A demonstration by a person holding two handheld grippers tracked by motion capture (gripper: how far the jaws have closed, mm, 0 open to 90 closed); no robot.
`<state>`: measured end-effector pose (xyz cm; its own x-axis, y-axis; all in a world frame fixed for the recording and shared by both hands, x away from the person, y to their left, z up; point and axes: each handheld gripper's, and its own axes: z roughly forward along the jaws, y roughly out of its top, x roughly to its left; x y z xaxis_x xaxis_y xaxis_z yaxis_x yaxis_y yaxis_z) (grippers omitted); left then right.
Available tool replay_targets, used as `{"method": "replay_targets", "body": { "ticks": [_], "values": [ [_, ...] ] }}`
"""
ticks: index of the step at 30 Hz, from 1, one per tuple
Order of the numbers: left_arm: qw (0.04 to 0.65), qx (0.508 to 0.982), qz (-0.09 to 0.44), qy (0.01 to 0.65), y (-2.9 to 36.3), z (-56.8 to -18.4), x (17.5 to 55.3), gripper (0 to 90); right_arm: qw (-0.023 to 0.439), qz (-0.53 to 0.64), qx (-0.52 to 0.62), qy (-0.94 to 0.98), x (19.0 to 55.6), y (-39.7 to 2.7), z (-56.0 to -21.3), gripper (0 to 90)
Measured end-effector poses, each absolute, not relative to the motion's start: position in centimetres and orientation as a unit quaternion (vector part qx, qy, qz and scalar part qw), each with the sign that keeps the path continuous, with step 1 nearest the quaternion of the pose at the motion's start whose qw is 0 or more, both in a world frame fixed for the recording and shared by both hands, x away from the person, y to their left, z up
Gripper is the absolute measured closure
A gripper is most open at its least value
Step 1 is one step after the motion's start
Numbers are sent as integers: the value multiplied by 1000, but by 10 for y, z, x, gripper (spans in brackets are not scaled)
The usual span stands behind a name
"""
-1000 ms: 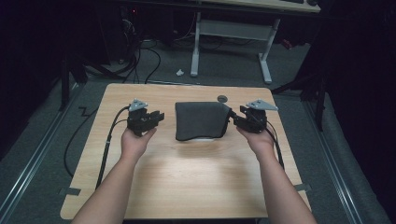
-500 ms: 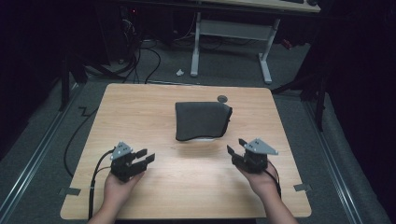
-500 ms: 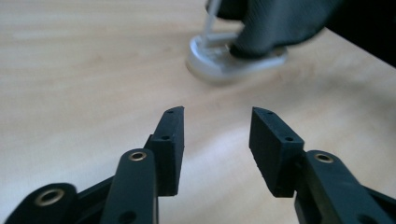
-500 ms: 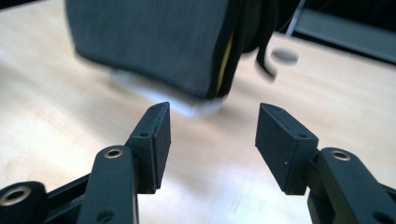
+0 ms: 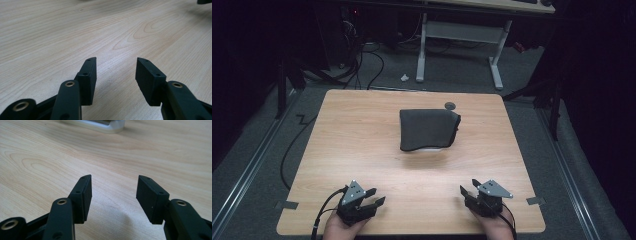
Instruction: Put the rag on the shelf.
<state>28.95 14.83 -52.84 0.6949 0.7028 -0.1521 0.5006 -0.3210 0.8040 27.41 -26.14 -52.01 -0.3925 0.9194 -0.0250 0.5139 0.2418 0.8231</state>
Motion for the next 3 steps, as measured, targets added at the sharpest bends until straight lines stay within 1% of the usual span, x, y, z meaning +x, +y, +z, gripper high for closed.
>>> {"method": "replay_targets", "body": {
  "ticks": [1, 3],
  "values": [
    [445, 805, 114, 375, 149, -529, 289, 518, 261, 381, 485, 743, 275, -261, -521, 471],
    [446, 803, 111, 379, 152, -530, 290, 518, 266, 376, 477, 749, 277, -261, -524, 470]
  ]
}}
